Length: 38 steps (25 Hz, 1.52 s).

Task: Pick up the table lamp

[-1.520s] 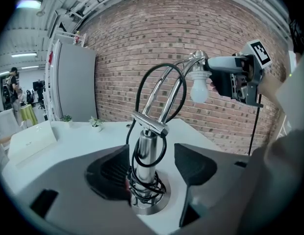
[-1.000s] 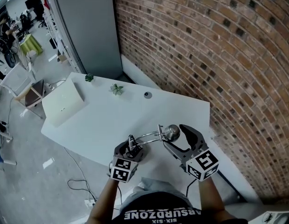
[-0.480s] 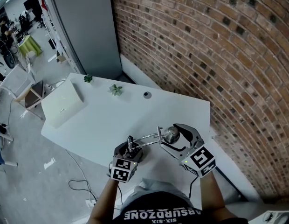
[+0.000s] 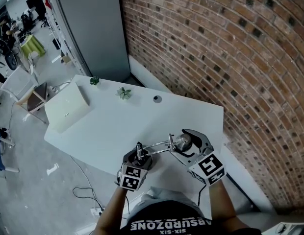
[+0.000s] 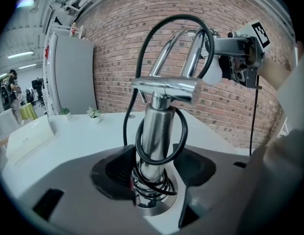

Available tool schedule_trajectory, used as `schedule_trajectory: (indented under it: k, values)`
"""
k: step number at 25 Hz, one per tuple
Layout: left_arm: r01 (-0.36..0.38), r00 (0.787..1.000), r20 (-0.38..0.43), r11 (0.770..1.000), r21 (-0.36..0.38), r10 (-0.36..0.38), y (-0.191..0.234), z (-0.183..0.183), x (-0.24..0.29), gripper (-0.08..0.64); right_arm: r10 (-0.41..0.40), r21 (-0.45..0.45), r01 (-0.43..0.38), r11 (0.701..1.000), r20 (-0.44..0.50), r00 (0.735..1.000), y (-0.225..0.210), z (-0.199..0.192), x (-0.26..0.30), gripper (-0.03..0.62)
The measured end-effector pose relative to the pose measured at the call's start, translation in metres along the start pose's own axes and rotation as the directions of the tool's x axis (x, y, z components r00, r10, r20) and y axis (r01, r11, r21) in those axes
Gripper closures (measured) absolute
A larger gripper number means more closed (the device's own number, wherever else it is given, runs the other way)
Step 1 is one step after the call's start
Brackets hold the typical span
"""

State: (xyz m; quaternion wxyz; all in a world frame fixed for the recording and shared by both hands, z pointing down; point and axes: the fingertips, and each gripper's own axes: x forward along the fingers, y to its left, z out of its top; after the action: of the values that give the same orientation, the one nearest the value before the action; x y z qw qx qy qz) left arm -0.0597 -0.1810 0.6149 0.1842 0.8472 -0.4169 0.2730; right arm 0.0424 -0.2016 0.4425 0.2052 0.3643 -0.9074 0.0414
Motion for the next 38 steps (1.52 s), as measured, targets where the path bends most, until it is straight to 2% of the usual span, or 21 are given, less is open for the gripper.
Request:
schedule_trajectory:
  k: [6,10,15,21,31,38]
  values:
    - [-0.025,0.999,0.019,0.998,-0.051,0.026,0.007,-0.002,0.004,0.374,-0.020,0.020,0.020,1.000,0.019,1.000,-0.002,0.000,0.001,0.295]
    - [-0.035,0.999,0.034,0.997,-0.075,0.038,0.008,-0.006,0.007,0.379,-0.023,0.031,0.023,0.999,0.019,1.000,-0.001,-0.001,0.000,0.295]
    - [-0.063,0.992,0.101,0.989,-0.132,0.076,0.011,-0.006,0.008,0.379,-0.017,0.039,0.016,0.999,0.037,0.999,-0.002,0.000,0.001,0.295]
    - [-0.067,0.994,0.074,0.988,-0.141,0.078,0.012,-0.008,0.009,0.379,-0.018,0.044,0.016,0.999,0.045,0.999,-0.002,-0.001,0.000,0.295]
    - [-0.062,0.998,0.015,0.991,-0.122,0.064,0.011,-0.009,0.011,0.383,-0.016,0.025,0.015,1.000,0.007,1.000,-0.002,-0.002,-0.001,0.296]
    - [-0.055,0.998,-0.013,0.993,-0.108,0.054,0.011,-0.008,0.010,0.385,-0.029,0.050,0.030,0.998,-0.011,1.000,-0.003,-0.003,-0.002,0.296]
